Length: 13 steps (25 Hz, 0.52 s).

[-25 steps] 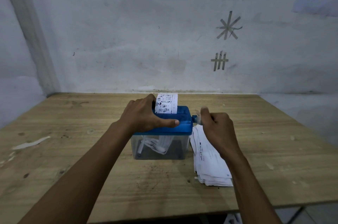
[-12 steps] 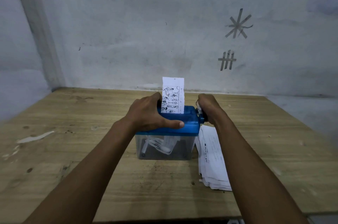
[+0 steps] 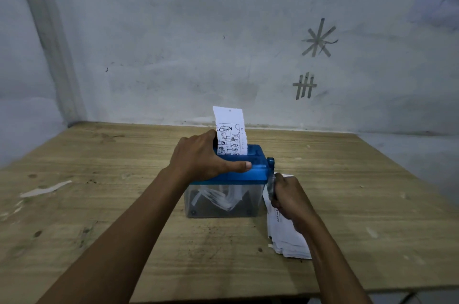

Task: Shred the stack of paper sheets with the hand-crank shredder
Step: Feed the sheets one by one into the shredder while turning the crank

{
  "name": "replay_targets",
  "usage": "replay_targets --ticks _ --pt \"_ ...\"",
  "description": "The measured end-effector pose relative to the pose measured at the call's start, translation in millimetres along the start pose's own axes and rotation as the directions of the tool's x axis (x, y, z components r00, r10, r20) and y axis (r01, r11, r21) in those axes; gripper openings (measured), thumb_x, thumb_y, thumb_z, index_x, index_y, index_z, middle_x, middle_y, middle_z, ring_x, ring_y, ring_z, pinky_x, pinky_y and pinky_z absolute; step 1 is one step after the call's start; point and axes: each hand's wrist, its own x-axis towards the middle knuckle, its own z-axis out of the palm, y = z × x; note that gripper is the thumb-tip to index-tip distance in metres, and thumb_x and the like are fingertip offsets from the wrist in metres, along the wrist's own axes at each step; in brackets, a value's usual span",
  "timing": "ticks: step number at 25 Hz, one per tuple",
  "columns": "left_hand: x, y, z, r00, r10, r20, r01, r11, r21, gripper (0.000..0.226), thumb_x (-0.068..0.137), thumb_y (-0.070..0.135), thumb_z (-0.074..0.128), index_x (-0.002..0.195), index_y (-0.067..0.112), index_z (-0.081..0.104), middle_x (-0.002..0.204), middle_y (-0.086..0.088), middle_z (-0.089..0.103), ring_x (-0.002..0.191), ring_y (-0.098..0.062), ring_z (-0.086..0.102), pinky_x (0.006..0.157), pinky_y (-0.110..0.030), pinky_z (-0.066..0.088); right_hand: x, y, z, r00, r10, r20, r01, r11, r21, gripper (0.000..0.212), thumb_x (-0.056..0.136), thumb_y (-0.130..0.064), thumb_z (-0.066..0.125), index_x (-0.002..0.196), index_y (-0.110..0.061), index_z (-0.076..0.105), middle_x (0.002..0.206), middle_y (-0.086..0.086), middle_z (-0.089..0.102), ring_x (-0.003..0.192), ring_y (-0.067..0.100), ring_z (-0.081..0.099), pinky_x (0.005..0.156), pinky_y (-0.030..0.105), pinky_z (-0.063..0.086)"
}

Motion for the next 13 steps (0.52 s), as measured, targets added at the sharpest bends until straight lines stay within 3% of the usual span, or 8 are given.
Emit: replay_targets --ticks 4,8,13 --pt "0 0 0 0.999 0.028 0.024 -0.028 1.0 -0.004 0.12 0.044 0.107 0.036 0.138 0.033 0.049 0.132 0.01 0.064 0.109 -0.018 0.063 0.097 -0.041 0.048 -22 -16 -15 0.94 -0.294 -0.173 0.243 0.933 -0.265 0.052 0.106 -0.029 0.036 0.061 -0.009 0.054 0.053 0.006 0.048 0.047 0.012 0.041 0.05 0.028 0.033" --pt "-3 -2 2 0.996 0.078 0.045 -0.077 0.997 -0.03 0.115 0.046 0.107 0.04 0.137 0.036 0.048 0.128 0.013 0.065 0.103 -0.014 0.063 0.096 -0.042 0.049 -6 -65 -18 0.812 -0.388 -0.436 0.293 0.917 -0.269 0.059 0.106 -0.029 0.034 0.054 -0.007 0.051 0.052 0.007 0.055 0.046 0.016 0.045 0.051 0.028 0.033" --pt "0 -4 2 0.994 0.101 0.05 -0.099 0.994 -0.046 0.114 0.048 0.105 0.04 0.137 0.035 0.047 0.128 0.011 0.066 0.098 -0.014 0.061 0.093 -0.042 0.051 57 -97 -16 0.905 -0.295 -0.307 0.21 0.937 -0.28 0.049 0.103 -0.03 0.032 0.063 -0.007 0.05 0.065 0.008 0.058 0.061 0.022 0.052 0.058 0.031 0.035"
